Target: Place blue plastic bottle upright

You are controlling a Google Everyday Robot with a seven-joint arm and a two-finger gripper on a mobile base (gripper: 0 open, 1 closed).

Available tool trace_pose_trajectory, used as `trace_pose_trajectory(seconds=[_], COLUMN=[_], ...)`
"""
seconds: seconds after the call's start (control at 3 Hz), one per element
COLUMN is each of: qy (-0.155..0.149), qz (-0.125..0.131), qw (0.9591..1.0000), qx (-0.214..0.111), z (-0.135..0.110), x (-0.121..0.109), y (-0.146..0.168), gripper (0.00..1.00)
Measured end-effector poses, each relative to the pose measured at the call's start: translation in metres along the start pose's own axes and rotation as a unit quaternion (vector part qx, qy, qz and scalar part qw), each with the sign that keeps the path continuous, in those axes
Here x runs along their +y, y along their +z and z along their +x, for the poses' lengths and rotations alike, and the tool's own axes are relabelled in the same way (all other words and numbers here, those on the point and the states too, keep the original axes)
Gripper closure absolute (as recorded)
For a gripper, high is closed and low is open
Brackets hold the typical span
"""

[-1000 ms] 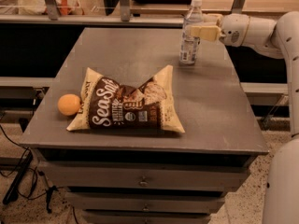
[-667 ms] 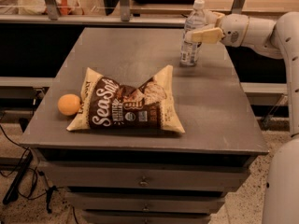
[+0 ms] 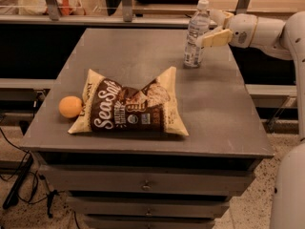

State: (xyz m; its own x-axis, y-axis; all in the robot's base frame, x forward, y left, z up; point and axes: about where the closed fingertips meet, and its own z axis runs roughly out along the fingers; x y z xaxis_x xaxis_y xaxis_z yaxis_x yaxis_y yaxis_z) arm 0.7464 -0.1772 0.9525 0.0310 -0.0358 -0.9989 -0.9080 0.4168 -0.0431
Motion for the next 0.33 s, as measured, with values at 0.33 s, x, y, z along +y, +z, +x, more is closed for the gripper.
trace_pose_trajectory(seconds=[0.33], qy=[-0.006], qz=[0.009], qw=[0.9999], qx=[0.005], z=[-0.001], x=[-0.0023], y=[-0.0106], gripper=[0.0])
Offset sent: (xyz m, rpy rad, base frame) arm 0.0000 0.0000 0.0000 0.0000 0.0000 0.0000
